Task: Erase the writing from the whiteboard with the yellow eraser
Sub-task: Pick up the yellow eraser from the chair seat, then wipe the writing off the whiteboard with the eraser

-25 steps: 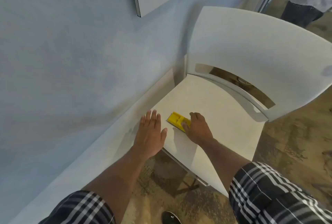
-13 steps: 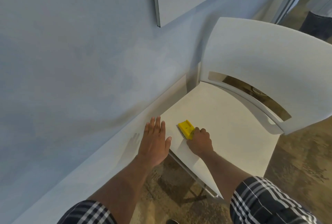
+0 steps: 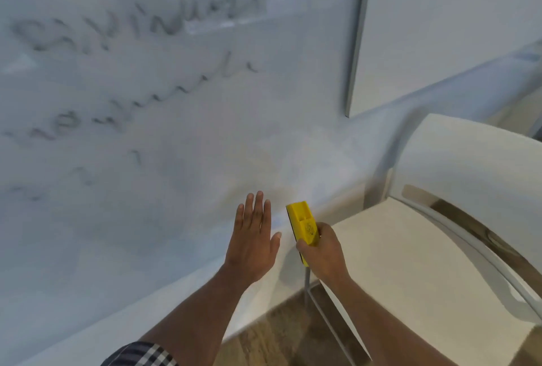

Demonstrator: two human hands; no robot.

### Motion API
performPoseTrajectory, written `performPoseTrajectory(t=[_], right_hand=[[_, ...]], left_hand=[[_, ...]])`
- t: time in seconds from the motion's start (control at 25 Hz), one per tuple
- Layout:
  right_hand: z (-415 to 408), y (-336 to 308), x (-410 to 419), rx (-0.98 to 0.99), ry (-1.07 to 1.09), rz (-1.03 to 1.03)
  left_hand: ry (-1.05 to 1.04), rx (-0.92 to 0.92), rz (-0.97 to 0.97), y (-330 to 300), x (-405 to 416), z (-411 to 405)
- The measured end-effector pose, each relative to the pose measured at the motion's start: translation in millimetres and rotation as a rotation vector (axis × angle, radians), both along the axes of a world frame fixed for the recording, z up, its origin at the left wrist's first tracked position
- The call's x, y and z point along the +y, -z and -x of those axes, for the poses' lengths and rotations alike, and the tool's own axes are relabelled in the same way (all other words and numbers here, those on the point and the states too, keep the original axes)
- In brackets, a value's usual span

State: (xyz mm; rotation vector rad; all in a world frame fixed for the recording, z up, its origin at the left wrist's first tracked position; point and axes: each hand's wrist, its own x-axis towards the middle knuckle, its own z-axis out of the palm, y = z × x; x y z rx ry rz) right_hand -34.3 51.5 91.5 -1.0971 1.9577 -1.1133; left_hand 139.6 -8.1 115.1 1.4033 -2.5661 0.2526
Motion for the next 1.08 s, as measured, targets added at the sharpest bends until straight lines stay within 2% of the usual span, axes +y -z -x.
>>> performPoseTrajectory(t=[0.32, 0.6, 1.08], right_hand=[[-72.7, -121.8, -26.8, 0.066, -0.132, 0.307], [-137.4, -216.9, -41.1, 0.062, -0.165, 0.574], [-258.2, -382.3, -75.4, 0.189, -0.186, 0.919]], left_hand=[[-0.060, 0.065, 0.267, -91.7, -12.1, -76.8], [-0.043, 0.136, 0.510, -192.3, -24.6, -143.3], [-0.089, 0.148, 0.866, -356.3, -36.8, -301.4]])
